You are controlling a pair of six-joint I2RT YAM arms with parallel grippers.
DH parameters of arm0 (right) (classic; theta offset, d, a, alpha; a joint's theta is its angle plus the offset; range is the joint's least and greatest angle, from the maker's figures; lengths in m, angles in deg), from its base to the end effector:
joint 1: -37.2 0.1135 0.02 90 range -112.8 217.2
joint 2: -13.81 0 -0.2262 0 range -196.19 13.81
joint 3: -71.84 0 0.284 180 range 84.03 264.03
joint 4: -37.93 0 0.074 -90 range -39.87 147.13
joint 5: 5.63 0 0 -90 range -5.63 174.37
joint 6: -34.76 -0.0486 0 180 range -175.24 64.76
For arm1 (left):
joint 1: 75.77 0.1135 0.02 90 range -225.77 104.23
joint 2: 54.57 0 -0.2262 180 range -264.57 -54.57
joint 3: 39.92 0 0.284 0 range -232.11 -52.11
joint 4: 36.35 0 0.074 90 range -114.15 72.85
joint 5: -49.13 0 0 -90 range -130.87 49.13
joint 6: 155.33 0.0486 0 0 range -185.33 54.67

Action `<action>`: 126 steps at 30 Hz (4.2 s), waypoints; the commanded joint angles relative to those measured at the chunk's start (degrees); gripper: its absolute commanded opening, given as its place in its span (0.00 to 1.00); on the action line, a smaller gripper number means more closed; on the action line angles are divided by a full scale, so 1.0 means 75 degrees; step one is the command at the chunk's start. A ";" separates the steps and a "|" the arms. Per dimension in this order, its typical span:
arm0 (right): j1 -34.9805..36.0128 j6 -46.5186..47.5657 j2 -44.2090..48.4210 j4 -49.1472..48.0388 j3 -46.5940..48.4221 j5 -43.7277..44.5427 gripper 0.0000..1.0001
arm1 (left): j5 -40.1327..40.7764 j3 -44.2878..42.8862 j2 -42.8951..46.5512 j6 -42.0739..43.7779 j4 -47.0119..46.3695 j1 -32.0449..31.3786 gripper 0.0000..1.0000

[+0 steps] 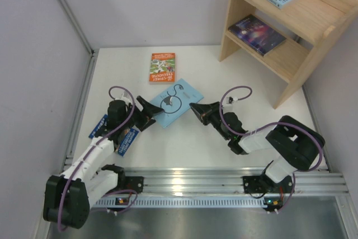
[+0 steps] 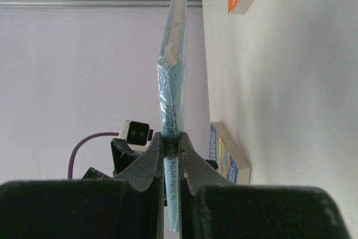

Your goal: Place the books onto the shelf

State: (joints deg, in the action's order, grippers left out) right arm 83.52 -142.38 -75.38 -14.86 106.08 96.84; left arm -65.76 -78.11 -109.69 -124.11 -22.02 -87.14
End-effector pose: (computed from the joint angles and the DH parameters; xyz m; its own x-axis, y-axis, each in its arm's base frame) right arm 0.2157 0.2106 0.1026 -0.5577 0.8280 -0.0580 -0.0018 0.0687 0.9976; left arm 0.2541 -0.0720 0.1551 -0.7183 -0.6468 -0.2563 -0.1596 0.5117 -0.8442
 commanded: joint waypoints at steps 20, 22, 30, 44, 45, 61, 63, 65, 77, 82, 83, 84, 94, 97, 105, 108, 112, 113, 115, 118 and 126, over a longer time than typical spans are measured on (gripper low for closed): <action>0.0362 0.5156 0.3321 0.8525 0.1370 -0.0590 0.63 | -0.1229 -0.2262 -0.0970 -0.0086 0.0005 -0.0171 0.00; 0.0607 0.6465 0.3850 0.9377 0.1677 0.0057 0.64 | -0.1603 -0.2730 -0.1356 0.0021 0.0405 -0.0159 0.00; 0.2223 1.2454 0.4627 0.9254 0.2897 0.2660 0.66 | -0.2810 -0.3962 -0.2530 0.0524 0.1296 -0.0159 0.00; 0.2753 1.7711 0.3221 0.6849 0.2569 0.1925 0.70 | -0.4323 -0.4995 -0.3667 0.0631 0.1638 -0.0159 0.00; 0.2765 1.7735 0.3150 0.6942 0.2604 0.1842 0.70 | -0.4334 -0.4994 -0.3714 0.0631 0.1626 -0.0159 0.00; 0.2952 1.7605 0.2470 0.6358 0.2217 0.1560 0.65 | -0.4310 -0.5042 -0.4253 0.0491 0.1638 -0.0159 0.00; 0.2917 1.8001 0.2260 0.5715 0.2019 0.1887 0.63 | -0.4579 -0.4866 -0.4218 0.0023 0.1114 -0.0159 0.00; 0.2847 1.8366 0.2026 0.5118 0.1808 0.2180 0.57 | -0.4639 -0.4667 -0.4078 -0.0177 0.0970 -0.0159 0.00; 0.2542 1.9434 0.1381 0.4001 0.2006 0.2134 0.11 | -0.4732 -0.4127 -0.4019 0.0209 0.1439 -0.0159 0.00; 0.2612 1.9353 0.1415 0.3954 0.2158 0.2321 0.00 | -0.4313 -0.4570 -0.4077 0.0255 0.1520 -0.0042 0.27; 0.2612 1.9178 0.1380 0.4535 0.2541 0.2589 0.00 | -0.4183 -0.4723 -0.4089 0.0302 0.1544 -0.0019 0.39; 0.2612 1.8643 0.1322 0.5283 0.2928 0.2719 0.00 | -0.3950 -0.4864 -0.4089 0.0326 0.1556 0.0040 0.46; 0.1771 1.9410 0.1403 0.7106 0.4396 0.3657 0.00 | -0.2323 -0.6903 -0.4195 0.1332 0.3229 0.1433 0.99; 0.1151 1.9843 0.1450 0.7458 0.4934 0.3868 0.00 | -0.1129 -0.7280 -0.3891 0.2293 0.4331 0.1996 0.99; -0.0537 2.0792 0.0655 0.8079 0.7510 0.4196 0.00 | -0.0656 -0.5911 -0.2743 0.2611 0.3935 0.2256 0.99; -0.1146 2.1074 0.0174 0.8056 0.8214 0.4081 0.00 | -0.0456 -0.5125 -0.2192 0.2541 0.3199 0.2185 0.99; -0.1781 2.1484 -0.0483 0.7905 0.8884 0.3881 0.00 | -0.0853 -0.4725 -0.2190 0.2401 0.2962 0.2161 0.99; -0.1887 2.1554 -0.0565 0.7869 0.8990 0.3834 0.00 | -0.0958 -0.4644 -0.2226 0.2412 0.2950 0.2173 0.99; -0.2191 2.1544 -0.0845 0.7857 0.9271 0.3740 0.00 | -0.0971 -0.4561 -0.2203 0.2506 0.2939 0.2161 0.99; -0.2578 2.1204 -0.1022 0.7880 0.9401 0.3425 0.00 | -0.1006 -0.4292 -0.2051 0.2518 0.2799 0.2162 0.99; -0.3118 2.0770 -0.1596 0.8068 0.9612 0.3236 0.00 | -0.1264 -0.3987 -0.1757 0.2295 0.2540 0.1951 0.99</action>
State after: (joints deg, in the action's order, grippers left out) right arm 62.06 15.10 -86.33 50.40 174.07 122.74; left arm -73.52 -108.12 -125.53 -106.76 1.36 -71.91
